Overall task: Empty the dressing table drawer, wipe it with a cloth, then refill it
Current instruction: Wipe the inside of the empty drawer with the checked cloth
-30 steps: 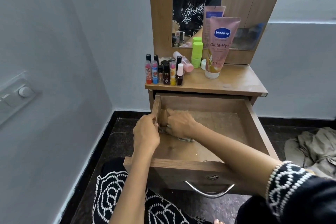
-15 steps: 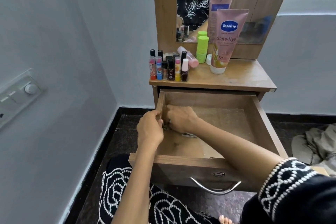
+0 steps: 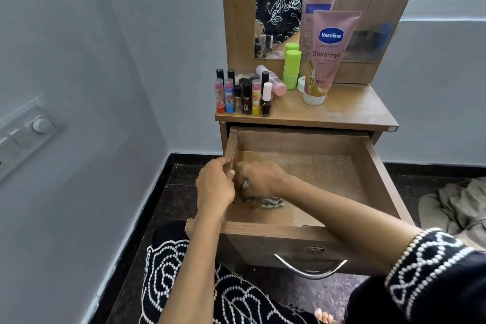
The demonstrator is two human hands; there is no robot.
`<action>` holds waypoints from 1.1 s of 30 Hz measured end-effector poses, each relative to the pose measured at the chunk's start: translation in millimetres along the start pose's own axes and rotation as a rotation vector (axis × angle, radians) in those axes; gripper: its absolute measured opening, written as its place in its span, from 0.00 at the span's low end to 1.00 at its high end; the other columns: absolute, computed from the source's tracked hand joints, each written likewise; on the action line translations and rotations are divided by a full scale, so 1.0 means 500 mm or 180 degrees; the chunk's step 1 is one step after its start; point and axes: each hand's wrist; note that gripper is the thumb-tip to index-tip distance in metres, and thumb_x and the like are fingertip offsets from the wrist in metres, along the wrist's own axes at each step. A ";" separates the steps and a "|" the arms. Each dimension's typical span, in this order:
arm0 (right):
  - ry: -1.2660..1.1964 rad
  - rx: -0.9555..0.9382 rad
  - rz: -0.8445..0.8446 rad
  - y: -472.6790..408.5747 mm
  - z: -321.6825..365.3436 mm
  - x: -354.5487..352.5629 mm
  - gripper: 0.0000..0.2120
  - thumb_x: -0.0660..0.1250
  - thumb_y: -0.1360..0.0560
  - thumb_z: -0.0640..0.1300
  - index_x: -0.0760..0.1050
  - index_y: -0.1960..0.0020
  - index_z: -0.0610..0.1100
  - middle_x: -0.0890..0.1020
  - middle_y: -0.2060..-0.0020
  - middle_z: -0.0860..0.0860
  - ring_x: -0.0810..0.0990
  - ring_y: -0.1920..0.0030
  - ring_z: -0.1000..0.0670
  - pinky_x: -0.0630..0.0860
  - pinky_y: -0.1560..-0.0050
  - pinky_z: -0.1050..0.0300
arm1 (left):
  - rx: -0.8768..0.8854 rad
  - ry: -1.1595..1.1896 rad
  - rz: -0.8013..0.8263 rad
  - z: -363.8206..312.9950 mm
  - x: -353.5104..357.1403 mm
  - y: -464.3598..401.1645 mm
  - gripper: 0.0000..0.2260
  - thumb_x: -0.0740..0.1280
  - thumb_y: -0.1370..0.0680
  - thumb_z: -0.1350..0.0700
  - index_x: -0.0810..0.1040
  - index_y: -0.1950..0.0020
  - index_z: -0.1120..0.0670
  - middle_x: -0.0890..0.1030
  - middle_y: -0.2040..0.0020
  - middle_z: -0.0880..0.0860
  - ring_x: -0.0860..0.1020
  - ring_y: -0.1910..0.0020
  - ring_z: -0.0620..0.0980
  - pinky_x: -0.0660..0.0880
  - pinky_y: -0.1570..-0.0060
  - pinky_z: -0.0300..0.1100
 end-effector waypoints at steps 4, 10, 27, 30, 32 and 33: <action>-0.0282 -0.0496 0.1065 0.043 0.028 0.015 0.12 0.63 0.23 0.45 0.79 0.41 0.44 0.78 0.42 0.48 0.77 0.44 0.46 0.75 0.42 0.48 | -0.0050 0.0038 -0.0034 -0.005 0.002 0.003 0.18 0.63 0.21 0.59 0.70 0.31 0.54 0.75 0.34 0.53 0.73 0.35 0.54 0.69 0.37 0.48; -0.0290 -0.0655 0.1393 0.036 0.026 -0.009 0.15 0.64 0.23 0.41 0.77 0.37 0.45 0.78 0.40 0.49 0.74 0.42 0.51 0.69 0.52 0.71 | -0.0038 0.0066 -0.0002 -0.005 0.001 0.006 0.18 0.63 0.21 0.59 0.70 0.31 0.54 0.74 0.34 0.53 0.72 0.34 0.53 0.68 0.36 0.48; -0.0427 -0.0311 0.0396 0.004 0.003 -0.021 0.10 0.71 0.29 0.41 0.82 0.47 0.44 0.73 0.58 0.58 0.74 0.52 0.51 0.70 0.58 0.60 | -0.0030 -0.0062 -0.0026 -0.004 -0.001 -0.002 0.17 0.62 0.21 0.58 0.70 0.31 0.53 0.75 0.34 0.53 0.72 0.35 0.53 0.68 0.37 0.46; -0.0136 -0.0248 0.0204 0.021 0.014 0.006 0.11 0.68 0.27 0.46 0.80 0.45 0.46 0.76 0.51 0.52 0.75 0.50 0.50 0.72 0.56 0.58 | -0.0004 -0.0066 -0.0035 -0.005 0.001 0.001 0.17 0.62 0.21 0.59 0.70 0.31 0.54 0.74 0.34 0.53 0.72 0.35 0.53 0.68 0.37 0.46; -0.0348 -0.0573 0.0659 0.048 0.027 0.026 0.11 0.65 0.24 0.43 0.80 0.44 0.45 0.79 0.46 0.48 0.77 0.48 0.49 0.75 0.48 0.51 | 0.0010 -0.0056 -0.0053 -0.005 0.002 0.003 0.18 0.63 0.21 0.59 0.70 0.31 0.54 0.74 0.34 0.53 0.73 0.35 0.52 0.68 0.37 0.45; -0.0368 -0.0729 0.0833 0.056 0.029 0.032 0.11 0.63 0.24 0.42 0.80 0.43 0.45 0.80 0.45 0.47 0.76 0.46 0.49 0.75 0.45 0.49 | 0.0007 -0.0050 -0.0061 -0.005 0.002 0.004 0.18 0.63 0.21 0.59 0.70 0.31 0.54 0.74 0.34 0.53 0.73 0.35 0.52 0.69 0.37 0.45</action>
Point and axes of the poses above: each hand's wrist, its own y-axis away from the middle knuckle, its own x-axis out of the palm, z = x × y
